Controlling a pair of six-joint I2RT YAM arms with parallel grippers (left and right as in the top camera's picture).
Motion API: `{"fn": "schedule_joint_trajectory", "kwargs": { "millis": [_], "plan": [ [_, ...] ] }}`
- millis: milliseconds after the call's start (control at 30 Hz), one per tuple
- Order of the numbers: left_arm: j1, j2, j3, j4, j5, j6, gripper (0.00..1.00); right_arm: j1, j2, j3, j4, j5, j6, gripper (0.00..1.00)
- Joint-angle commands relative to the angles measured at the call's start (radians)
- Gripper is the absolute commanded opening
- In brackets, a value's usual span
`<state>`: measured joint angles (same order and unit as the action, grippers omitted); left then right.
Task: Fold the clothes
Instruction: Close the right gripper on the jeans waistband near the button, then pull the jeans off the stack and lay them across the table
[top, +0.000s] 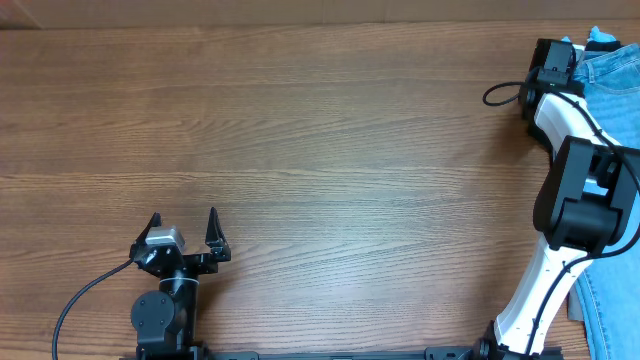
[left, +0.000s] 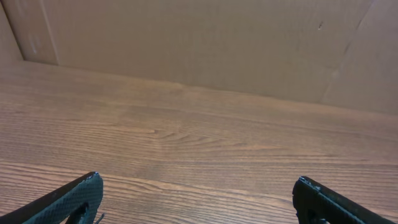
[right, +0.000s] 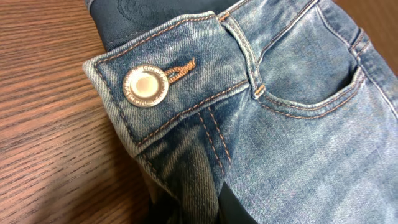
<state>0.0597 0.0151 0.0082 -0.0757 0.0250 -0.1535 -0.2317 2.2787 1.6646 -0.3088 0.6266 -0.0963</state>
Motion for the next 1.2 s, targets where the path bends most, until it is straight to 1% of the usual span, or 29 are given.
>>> {"fn": "schedule_joint_trajectory", "kwargs": {
  "millis": [0, 67, 100, 200, 267, 433, 667, 767, 900, 1100, 1167],
  "plan": [
    [0.006, -0.01, -0.003, -0.001, -0.003, 0.019, 1.0, 0.008, -0.103, 0.039, -0.008, 0.027, 0.027, 0.17],
    [0.006, -0.01, -0.003, -0.001, -0.003, 0.019, 1.0, 0.008, -0.114, 0.039, -0.025, 0.026, 0.031, 0.17],
    [0.006, -0.01, -0.003, -0.001, -0.003, 0.019, 1.0, 0.008, -0.117, 0.039, -0.035, 0.027, 0.031, 0.15],
    [0.006, -0.01, -0.003, -0.001, -0.003, 0.019, 1.0, 0.008, -0.119, 0.039, -0.073, 0.027, 0.033, 0.06],
    [0.006, -0.01, -0.003, -0.001, -0.003, 0.019, 1.0, 0.008, -0.119, 0.039, -0.096, 0.027, 0.066, 0.04],
    [0.006, -0.01, -0.003, -0.001, -0.003, 0.019, 1.0, 0.007, -0.131, 0.039, -0.108, 0.071, 0.136, 0.04],
    [0.006, -0.01, -0.003, -0.001, -0.003, 0.019, 1.0, 0.007, -0.226, 0.039, -0.093, 0.115, 0.134, 0.04],
    [0.006, -0.01, -0.003, -0.001, -0.003, 0.019, 1.0, 0.008, -0.303, 0.04, -0.063, 0.141, 0.106, 0.04],
    [0.006, -0.01, -0.003, -0.001, -0.003, 0.019, 1.0, 0.013, -0.403, 0.04, -0.002, 0.141, 0.026, 0.04],
    [0.006, -0.01, -0.003, -0.001, -0.003, 0.019, 1.0, 0.039, -0.51, 0.04, 0.117, 0.145, -0.114, 0.04],
    [0.006, -0.01, -0.003, -0.001, -0.003, 0.019, 1.0, 0.058, -0.534, 0.04, 0.158, 0.143, -0.141, 0.04]
  ]
}}
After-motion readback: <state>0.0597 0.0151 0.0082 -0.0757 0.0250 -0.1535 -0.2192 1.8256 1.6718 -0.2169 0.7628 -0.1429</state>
